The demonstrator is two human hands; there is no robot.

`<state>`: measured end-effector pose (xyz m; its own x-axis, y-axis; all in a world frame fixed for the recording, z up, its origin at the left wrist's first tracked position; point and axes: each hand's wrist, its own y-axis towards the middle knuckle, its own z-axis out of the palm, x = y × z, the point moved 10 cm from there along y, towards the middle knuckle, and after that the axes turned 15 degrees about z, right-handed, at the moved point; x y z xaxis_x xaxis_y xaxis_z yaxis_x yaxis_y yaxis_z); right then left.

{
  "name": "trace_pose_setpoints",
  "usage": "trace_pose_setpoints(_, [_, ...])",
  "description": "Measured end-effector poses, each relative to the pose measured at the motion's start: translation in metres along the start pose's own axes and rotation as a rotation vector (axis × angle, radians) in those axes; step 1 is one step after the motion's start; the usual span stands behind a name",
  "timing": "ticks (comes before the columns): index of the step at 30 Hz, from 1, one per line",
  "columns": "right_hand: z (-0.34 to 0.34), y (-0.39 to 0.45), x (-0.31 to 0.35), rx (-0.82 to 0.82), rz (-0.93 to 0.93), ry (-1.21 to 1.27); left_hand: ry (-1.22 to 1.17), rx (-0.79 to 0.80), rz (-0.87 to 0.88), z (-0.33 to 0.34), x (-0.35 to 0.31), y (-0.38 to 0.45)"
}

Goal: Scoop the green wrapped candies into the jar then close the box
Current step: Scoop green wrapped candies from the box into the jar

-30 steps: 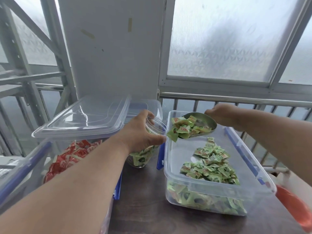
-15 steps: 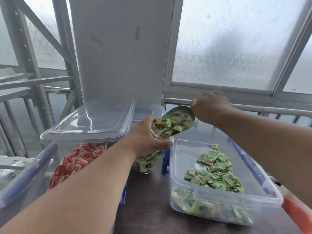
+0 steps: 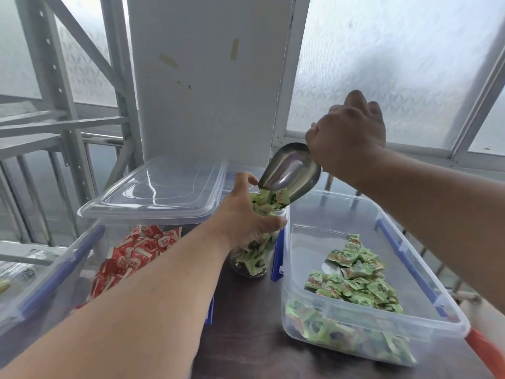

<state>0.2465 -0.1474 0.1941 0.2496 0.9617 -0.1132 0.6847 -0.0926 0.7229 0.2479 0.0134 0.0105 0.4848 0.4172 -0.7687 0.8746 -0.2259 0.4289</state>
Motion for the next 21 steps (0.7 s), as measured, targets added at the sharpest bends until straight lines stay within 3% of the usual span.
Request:
trace_pose_setpoints(5, [-0.003, 0.009, -0.024, 0.006, 0.151, 0.157, 0.023, -0.027, -0.015, -0.003, 0.0, -0.001])
trace_pose_setpoints(9, [0.024, 0.001, -0.035, 0.145, 0.169, 0.196, 0.047, 0.014, -0.025, -0.001, 0.0, -0.003])
trace_pose_setpoints(16, [0.118, -0.039, -0.098, 0.409, 0.556, 0.45, -0.111, -0.029, 0.013, -0.003, -0.005, 0.0])
trace_pose_setpoints(21, [0.171, -0.078, -0.103, 0.606, 0.696, 0.627, 0.061, -0.012, 0.087, -0.007, -0.013, 0.004])
